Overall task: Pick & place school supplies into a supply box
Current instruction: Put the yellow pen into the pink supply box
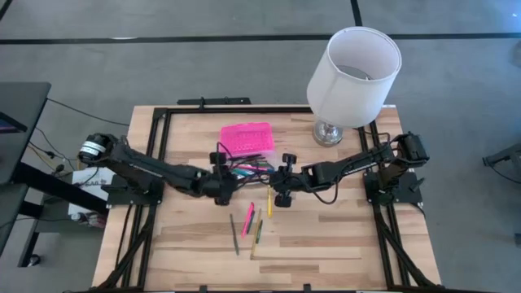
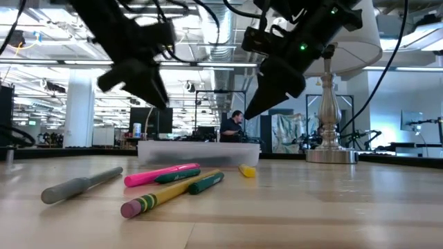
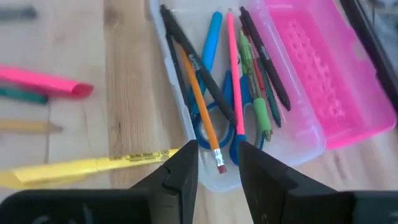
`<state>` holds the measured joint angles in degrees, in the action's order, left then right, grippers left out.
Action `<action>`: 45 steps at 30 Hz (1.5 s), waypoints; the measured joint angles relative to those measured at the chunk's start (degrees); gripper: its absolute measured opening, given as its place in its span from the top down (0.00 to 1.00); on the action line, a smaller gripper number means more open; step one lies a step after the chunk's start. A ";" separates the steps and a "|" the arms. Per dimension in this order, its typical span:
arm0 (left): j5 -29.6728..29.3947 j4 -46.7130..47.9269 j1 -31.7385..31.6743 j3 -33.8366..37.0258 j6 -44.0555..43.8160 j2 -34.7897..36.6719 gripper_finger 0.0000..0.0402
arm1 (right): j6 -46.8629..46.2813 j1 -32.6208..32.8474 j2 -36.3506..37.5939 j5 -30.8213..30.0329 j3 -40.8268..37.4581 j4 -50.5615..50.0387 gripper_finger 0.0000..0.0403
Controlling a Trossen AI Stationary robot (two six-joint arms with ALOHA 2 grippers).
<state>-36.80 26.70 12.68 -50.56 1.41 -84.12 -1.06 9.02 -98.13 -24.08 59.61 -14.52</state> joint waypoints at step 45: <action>-30.99 14.86 23.66 17.35 -30.20 29.51 0.72 | -46.54 3.48 -5.31 4.07 -0.04 1.70 0.74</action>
<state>-67.79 41.56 36.34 -33.21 -28.80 -54.61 -47.59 12.49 -103.44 -20.01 59.57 -12.82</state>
